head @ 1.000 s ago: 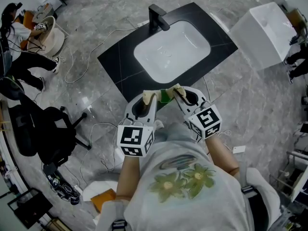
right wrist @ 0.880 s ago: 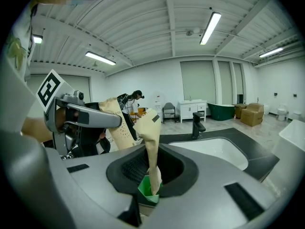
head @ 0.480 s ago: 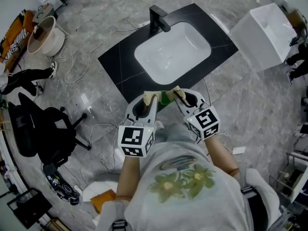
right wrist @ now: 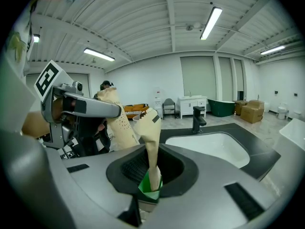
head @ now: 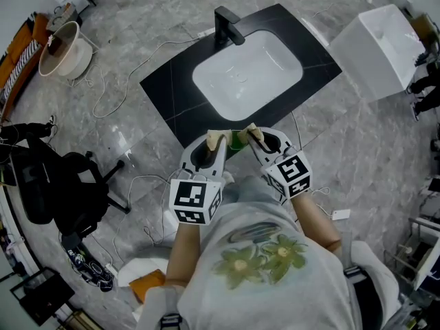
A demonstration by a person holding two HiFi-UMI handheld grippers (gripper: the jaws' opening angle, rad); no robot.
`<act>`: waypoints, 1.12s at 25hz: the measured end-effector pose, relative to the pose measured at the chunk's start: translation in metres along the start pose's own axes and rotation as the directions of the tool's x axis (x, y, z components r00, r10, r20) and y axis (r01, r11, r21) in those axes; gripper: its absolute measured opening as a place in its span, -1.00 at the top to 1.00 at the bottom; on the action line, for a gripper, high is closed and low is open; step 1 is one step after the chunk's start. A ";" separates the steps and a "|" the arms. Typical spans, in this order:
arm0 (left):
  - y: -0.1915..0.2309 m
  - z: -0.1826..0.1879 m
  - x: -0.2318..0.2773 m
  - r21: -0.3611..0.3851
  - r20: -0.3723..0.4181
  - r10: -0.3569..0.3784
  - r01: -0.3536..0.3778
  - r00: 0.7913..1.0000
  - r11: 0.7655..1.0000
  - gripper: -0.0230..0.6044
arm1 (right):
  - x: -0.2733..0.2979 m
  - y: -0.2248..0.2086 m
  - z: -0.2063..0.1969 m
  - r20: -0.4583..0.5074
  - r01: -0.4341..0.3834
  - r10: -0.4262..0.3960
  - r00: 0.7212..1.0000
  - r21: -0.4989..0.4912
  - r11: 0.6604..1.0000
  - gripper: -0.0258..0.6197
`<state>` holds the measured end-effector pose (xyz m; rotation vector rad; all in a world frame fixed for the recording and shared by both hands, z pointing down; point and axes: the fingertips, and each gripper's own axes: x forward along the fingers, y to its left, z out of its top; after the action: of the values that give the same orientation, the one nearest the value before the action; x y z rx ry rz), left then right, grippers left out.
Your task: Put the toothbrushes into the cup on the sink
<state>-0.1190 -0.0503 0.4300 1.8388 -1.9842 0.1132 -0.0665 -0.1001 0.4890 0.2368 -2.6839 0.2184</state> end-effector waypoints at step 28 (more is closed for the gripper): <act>0.004 -0.005 0.006 0.006 -0.023 0.001 0.000 1.000 1.000 0.65 | 0.022 -0.003 -0.026 -0.078 -0.005 0.005 0.997 0.003 1.000 0.74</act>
<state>-0.1216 -0.0540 0.4378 1.8326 -1.9708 0.1398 -0.0754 -0.1013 0.5220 0.2175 -2.6077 0.2281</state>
